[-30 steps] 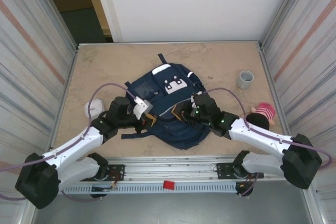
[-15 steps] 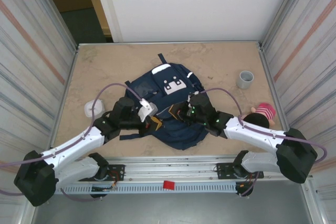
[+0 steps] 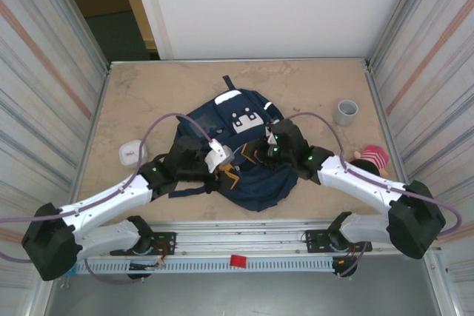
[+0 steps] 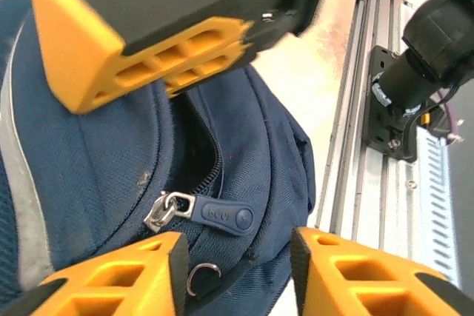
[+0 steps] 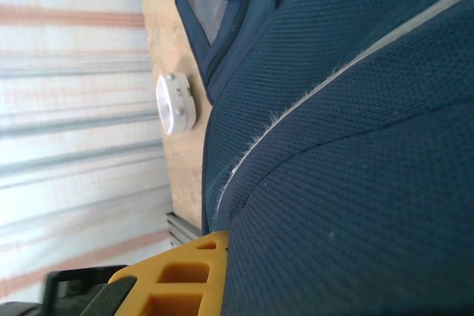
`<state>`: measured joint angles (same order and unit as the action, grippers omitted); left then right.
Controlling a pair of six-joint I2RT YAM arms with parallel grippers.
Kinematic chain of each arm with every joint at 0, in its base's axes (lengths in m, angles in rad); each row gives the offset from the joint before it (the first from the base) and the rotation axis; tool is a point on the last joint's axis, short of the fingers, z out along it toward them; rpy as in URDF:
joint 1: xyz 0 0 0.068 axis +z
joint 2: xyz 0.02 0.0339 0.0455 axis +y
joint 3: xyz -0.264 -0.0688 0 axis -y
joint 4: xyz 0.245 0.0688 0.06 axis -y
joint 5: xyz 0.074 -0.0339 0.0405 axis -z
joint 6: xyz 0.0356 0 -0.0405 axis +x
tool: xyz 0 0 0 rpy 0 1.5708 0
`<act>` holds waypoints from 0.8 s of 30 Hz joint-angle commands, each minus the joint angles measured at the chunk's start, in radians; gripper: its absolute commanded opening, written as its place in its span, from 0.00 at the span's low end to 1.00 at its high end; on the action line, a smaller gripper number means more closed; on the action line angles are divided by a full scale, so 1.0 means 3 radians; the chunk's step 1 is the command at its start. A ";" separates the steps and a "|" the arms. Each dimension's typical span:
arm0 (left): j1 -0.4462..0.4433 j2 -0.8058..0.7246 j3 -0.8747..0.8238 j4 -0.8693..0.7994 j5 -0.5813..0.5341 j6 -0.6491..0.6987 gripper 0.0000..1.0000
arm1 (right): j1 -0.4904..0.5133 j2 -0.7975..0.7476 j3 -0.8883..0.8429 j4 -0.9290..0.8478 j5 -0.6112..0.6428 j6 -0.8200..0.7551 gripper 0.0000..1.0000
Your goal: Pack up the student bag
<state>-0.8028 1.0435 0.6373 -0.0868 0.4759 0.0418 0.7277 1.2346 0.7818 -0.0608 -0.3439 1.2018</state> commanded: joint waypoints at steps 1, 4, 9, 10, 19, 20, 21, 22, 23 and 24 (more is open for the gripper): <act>-0.0014 -0.0206 0.0134 -0.0102 -0.0264 0.0562 0.51 | -0.0245 0.0058 0.0326 -0.0724 -0.0565 -0.1034 0.02; -0.0011 -0.0282 0.0095 -0.0112 -0.0477 0.1016 0.61 | -0.0461 0.0185 0.0487 -0.1076 -0.0912 -0.1535 0.01; -0.0014 -0.0163 0.0115 -0.0101 -0.0670 0.1584 0.71 | -0.0577 0.0388 0.0751 -0.1529 -0.1157 -0.2347 0.00; -0.0014 -0.0131 0.0115 -0.0074 -0.0655 0.1633 0.73 | -0.0582 0.0427 0.0805 -0.1613 -0.1209 -0.2502 0.00; -0.0014 0.0129 0.0076 0.0219 -0.0497 0.1845 0.79 | -0.0719 0.0737 0.1239 -0.2282 -0.1344 -0.3289 0.00; -0.0003 0.0144 0.0056 0.0249 -0.0490 0.1881 0.79 | -0.0738 0.0728 0.1242 -0.2282 -0.1361 -0.3299 0.00; 0.0005 0.0164 0.0049 0.0255 -0.0460 0.1921 0.80 | -0.0764 0.0725 0.1234 -0.2283 -0.1381 -0.3299 0.00; 0.0043 0.0184 0.0053 0.0237 -0.0385 0.1970 0.80 | -0.0790 0.0721 0.1234 -0.2292 -0.1406 -0.3302 0.00; 0.0086 0.0214 0.0063 0.0235 -0.0325 0.1993 0.80 | -0.0813 0.0722 0.1232 -0.2295 -0.1450 -0.3305 0.00; 0.0127 0.0240 0.0069 0.0249 -0.0272 0.2005 0.80 | -0.0833 0.0721 0.1229 -0.2306 -0.1484 -0.3306 0.00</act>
<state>-0.7891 1.0988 0.6510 -0.0456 0.3416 0.5884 0.4881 1.4582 1.1187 -0.6930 -0.7044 0.2783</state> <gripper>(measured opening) 0.802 0.083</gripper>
